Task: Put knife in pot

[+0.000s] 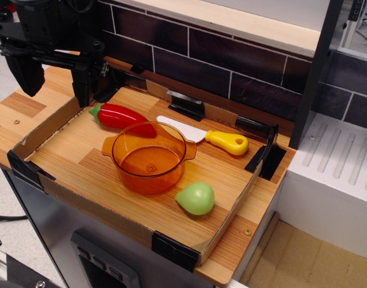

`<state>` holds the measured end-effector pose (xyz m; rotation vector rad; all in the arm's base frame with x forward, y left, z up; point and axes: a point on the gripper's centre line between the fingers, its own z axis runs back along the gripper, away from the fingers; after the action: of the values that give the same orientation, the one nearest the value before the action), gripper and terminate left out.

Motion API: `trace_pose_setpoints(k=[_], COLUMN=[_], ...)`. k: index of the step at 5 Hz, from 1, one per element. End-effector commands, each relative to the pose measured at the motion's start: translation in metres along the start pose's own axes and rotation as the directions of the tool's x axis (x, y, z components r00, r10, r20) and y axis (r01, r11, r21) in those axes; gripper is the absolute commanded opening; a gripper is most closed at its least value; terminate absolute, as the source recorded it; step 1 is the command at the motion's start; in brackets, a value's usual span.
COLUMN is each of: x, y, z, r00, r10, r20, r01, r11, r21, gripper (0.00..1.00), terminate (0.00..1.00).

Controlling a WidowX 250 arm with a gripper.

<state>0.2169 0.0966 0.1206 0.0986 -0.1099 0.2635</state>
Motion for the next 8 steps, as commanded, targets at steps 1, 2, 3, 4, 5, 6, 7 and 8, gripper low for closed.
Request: trace_pose_setpoints(k=[1,2,3,4,5,6,7,8], x=[0.000,0.001,0.003,0.011,0.020,0.032,0.041,0.049], y=[0.000,-0.016,-0.039,-0.061,-0.077,-0.096,-0.115,-0.137], z=[0.000,0.002,0.007,0.014,0.012,0.004,-0.009,-0.017], r00=[1.000,0.961,0.866,0.709,0.543,0.407,0.349,0.393], r10=[0.000,0.255,0.492,0.698,0.839,0.913,0.937,0.917], r20=[0.000,0.103,0.089,0.096,0.030,0.013,-0.028,-0.059], r01=[0.000,-0.257,-0.492,-0.696,-0.835,-0.902,-0.931,-0.916], r11=[1.000,0.967,0.870,0.716,0.543,0.405,0.344,0.385], r21=[0.000,0.003,-0.024,-0.063,-0.090,-0.147,-0.120,-0.112], gripper=[1.00,1.00,1.00,1.00,1.00,1.00,1.00,1.00], terminate=[0.00,0.00,0.00,0.00,0.00,0.00,0.00,0.00])
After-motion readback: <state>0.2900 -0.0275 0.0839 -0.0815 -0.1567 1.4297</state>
